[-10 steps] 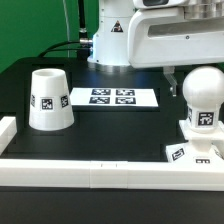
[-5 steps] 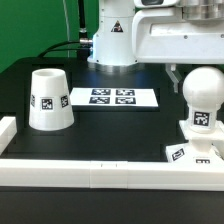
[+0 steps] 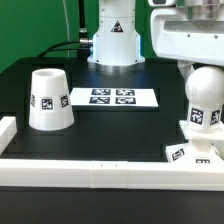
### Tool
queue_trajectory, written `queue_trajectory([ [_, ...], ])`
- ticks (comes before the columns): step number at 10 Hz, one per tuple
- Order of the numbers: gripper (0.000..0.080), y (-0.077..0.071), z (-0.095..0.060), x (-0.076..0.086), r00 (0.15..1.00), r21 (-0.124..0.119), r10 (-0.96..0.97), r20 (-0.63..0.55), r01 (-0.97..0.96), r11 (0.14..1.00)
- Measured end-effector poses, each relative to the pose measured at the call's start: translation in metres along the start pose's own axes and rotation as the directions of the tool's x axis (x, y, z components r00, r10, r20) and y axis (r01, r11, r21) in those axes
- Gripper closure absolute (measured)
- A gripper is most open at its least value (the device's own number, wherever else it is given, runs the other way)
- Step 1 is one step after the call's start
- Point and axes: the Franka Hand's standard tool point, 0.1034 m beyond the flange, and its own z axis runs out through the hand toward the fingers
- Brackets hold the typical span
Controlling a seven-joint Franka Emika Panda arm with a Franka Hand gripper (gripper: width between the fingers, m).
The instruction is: Assemble lamp
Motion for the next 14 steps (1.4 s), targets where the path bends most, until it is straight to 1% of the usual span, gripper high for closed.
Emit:
queue_trajectory([
  [1,0.0213,-0.0008,0.0,-0.0012,0.999,0.001,0.033,0.002,-0.033,0.999],
  [2,0.0213,-0.0006,0.0005,-0.0014,1.0,0.001,0.011,0.002,-0.011,1.0],
  [3,0.0125,-0.0001,0.0007,-0.0015,1.0,-0.002,-0.017,0.003,0.017,1.0],
  [4,0.0105,0.0015,0.0005,-0.0027,0.994,-0.015,-0.105,0.013,0.105,0.994],
  [5,0.0105,0.0018,-0.002,-0.0045,0.986,-0.033,-0.166,0.029,0.167,0.985],
  [6,0.0101,-0.0006,-0.0039,-0.0039,0.968,-0.025,-0.248,0.029,0.249,0.968],
  [9,0.01,0.0002,-0.002,-0.0038,0.895,-0.02,-0.445,0.034,0.445,0.895],
  [10,0.01,0.0002,-0.002,-0.0037,0.852,-0.017,-0.523,0.035,0.524,0.852],
  [11,0.01,0.0009,-0.0023,-0.003,0.779,-0.022,-0.626,0.035,0.627,0.779],
  [13,0.01,0.0017,-0.0034,0.0006,0.608,-0.054,-0.794,0.028,0.794,0.606],
  [14,0.01,0.0016,-0.0035,0.0024,0.519,-0.063,-0.854,0.028,0.854,0.517],
])
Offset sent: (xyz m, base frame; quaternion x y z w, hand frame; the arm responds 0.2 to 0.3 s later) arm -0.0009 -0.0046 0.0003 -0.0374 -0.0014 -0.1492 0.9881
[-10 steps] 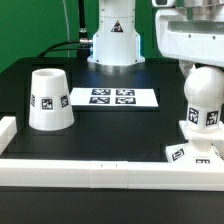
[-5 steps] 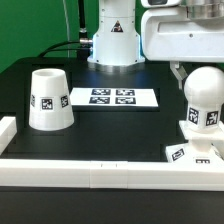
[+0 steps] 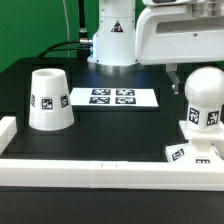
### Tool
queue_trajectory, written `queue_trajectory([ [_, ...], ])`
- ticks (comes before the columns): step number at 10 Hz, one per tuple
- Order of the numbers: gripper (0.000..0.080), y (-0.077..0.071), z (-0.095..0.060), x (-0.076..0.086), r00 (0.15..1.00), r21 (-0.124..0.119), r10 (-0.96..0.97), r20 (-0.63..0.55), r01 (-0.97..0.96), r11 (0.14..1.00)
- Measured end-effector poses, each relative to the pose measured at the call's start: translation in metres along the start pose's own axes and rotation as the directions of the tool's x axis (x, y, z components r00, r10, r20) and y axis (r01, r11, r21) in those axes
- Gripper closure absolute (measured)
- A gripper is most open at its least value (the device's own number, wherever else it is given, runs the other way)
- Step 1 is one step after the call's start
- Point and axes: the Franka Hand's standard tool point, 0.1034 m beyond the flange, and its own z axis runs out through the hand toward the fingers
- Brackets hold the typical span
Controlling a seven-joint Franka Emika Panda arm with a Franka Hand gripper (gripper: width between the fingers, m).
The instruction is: Assemble lamp
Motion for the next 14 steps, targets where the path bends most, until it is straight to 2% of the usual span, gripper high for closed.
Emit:
queue_trajectory([
  [2,0.01,0.0021,-0.0012,0.0016,0.971,-0.033,-0.238,0.001,0.238,0.971],
  [8,0.01,0.0039,-0.0008,0.0019,0.819,-0.032,-0.573,0.014,0.574,0.819],
  [9,0.01,0.005,-0.001,0.0024,0.755,-0.039,-0.656,0.02,0.656,0.754],
  [11,0.01,0.0026,-0.0015,0.0043,0.622,-0.071,-0.782,0.04,0.783,0.618],
  [14,0.01,-0.001,-0.0011,0.0043,0.413,-0.071,-0.906,0.088,0.91,0.408],
])
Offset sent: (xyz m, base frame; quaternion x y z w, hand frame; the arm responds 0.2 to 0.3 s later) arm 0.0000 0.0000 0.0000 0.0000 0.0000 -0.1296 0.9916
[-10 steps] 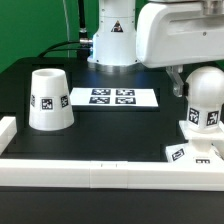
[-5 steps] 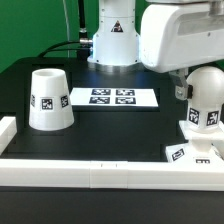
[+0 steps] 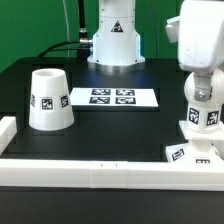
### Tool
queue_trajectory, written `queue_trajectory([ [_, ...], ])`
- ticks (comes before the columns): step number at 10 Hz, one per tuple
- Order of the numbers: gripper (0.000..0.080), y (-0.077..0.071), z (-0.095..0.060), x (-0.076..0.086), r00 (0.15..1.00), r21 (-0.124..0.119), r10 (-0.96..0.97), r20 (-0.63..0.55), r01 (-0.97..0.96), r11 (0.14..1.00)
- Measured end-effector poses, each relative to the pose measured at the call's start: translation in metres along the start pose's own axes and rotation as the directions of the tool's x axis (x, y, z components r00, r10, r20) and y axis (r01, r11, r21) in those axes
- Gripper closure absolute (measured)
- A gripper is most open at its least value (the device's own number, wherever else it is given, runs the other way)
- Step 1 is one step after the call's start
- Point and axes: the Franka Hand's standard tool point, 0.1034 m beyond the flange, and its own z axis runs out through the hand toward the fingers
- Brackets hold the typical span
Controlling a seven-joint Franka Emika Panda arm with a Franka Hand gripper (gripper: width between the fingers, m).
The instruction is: Assemble lamp
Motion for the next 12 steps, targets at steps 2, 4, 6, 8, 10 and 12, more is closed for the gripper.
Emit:
queue_trajectory([
  [2,0.01,-0.0003,0.0028,0.0023,0.983,-0.004,-0.185,0.017,0.185,0.983],
  [4,0.01,0.0002,0.0035,0.0091,0.941,-0.007,-0.336,0.038,0.337,0.941],
  [6,0.01,-0.0001,0.0036,0.0106,0.885,-0.005,-0.463,0.044,0.463,0.886],
  [8,0.01,0.0006,0.0039,0.0094,0.837,-0.001,-0.546,0.047,0.547,0.837],
  [10,0.01,0.0028,0.0044,0.0061,0.764,0.005,-0.643,0.057,0.644,0.765],
  [12,0.01,0.0047,0.005,0.0033,0.709,0.009,-0.703,0.057,0.704,0.71],
])
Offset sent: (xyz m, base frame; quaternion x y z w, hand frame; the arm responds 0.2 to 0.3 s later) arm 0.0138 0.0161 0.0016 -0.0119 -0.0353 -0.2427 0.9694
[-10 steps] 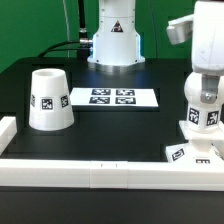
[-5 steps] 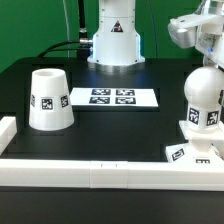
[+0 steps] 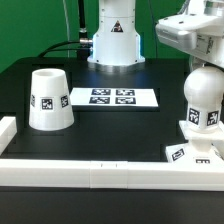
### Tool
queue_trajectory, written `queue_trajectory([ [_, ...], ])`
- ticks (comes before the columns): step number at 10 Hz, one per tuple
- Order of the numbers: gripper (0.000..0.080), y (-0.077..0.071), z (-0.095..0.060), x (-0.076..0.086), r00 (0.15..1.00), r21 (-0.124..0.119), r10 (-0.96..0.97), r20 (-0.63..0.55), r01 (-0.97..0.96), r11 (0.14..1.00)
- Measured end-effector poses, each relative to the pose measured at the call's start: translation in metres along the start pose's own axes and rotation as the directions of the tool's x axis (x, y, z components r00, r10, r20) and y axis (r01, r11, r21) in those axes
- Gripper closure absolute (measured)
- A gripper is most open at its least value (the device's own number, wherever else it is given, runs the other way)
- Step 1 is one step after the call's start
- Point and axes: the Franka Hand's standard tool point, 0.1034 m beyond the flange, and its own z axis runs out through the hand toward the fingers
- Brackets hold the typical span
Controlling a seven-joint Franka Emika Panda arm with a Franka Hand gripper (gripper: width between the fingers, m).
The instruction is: Assemble lamp
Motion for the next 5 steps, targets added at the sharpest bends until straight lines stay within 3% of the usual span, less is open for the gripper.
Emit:
queue_trajectory([
  [2,0.0123,-0.0003,0.0002,-0.0009,1.0,0.001,0.001,0.0,-0.001,1.0],
  [3,0.0225,-0.0003,0.0002,-0.0012,1.0,0.001,0.001,0.0,-0.001,1.0],
  [5,0.0225,-0.0003,0.0003,-0.0014,1.0,0.001,0.017,0.0,-0.017,1.0],
])
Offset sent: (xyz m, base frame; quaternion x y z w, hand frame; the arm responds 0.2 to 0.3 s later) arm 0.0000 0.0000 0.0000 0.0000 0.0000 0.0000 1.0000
